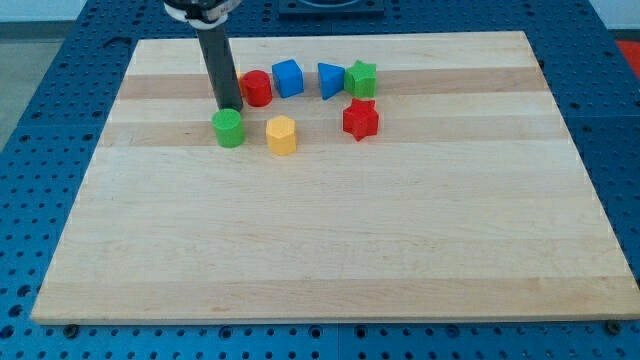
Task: Push the red star slightly right
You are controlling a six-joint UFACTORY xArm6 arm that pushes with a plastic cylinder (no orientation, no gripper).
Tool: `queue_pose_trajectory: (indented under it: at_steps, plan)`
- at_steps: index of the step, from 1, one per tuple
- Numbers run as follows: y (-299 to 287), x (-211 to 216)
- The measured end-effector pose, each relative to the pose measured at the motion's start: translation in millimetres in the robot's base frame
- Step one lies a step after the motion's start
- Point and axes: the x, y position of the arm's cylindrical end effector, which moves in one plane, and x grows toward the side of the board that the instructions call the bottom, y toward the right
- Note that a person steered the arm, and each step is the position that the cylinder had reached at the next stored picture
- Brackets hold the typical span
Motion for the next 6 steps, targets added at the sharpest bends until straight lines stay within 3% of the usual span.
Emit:
queue_pose_trajectory:
  at_steps: [4, 6]
  plan:
    - [173, 1]
    - [219, -39]
